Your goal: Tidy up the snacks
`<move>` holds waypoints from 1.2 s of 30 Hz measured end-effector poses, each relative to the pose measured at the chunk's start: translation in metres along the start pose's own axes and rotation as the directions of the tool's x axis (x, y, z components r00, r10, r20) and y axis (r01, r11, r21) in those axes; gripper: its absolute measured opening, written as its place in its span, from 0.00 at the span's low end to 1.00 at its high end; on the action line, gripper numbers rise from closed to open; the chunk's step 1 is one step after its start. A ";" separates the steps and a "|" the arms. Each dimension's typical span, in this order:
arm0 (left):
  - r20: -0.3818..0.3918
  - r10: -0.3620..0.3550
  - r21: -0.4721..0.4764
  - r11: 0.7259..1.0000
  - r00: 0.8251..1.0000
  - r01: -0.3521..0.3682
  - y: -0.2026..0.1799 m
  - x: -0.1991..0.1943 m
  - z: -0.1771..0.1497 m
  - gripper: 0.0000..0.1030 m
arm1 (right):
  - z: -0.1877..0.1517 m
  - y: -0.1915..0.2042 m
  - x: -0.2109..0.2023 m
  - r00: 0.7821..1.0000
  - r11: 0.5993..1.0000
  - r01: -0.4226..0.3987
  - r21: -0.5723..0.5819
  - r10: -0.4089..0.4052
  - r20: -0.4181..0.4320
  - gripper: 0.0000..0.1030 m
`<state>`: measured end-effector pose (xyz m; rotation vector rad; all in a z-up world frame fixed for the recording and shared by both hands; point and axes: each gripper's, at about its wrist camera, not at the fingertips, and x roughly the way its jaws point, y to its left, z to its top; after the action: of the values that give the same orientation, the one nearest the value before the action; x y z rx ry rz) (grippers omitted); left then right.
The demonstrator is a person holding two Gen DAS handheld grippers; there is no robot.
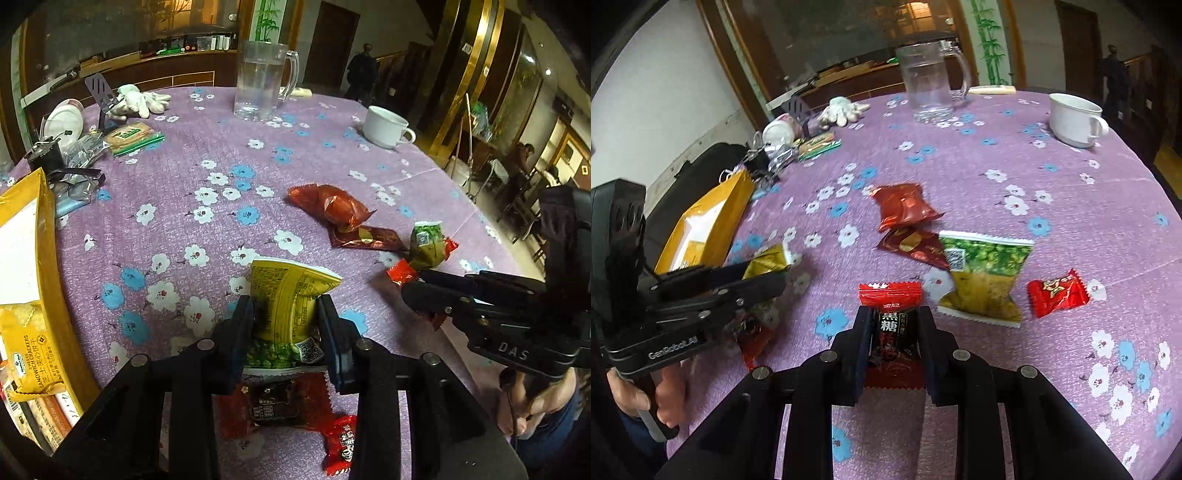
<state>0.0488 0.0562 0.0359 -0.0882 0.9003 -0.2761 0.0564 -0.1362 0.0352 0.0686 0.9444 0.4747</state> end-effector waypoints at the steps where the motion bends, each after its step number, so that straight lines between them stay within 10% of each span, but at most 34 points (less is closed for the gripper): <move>1: 0.003 -0.005 0.000 1.000 1.000 0.005 0.002 0.000 0.001 0.31 | 0.001 0.000 0.000 1.000 1.000 0.001 0.002 -0.001 0.004 0.25; 36: 0.005 -0.049 -0.020 0.999 0.999 0.049 0.009 -0.001 -0.003 0.31 | 0.005 0.002 -0.008 0.996 0.998 -0.063 0.024 0.061 0.064 0.25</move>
<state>0.0479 0.0651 0.0335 -0.1291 0.8977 -0.3121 0.0561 -0.1374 0.0446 0.1361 0.8887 0.5149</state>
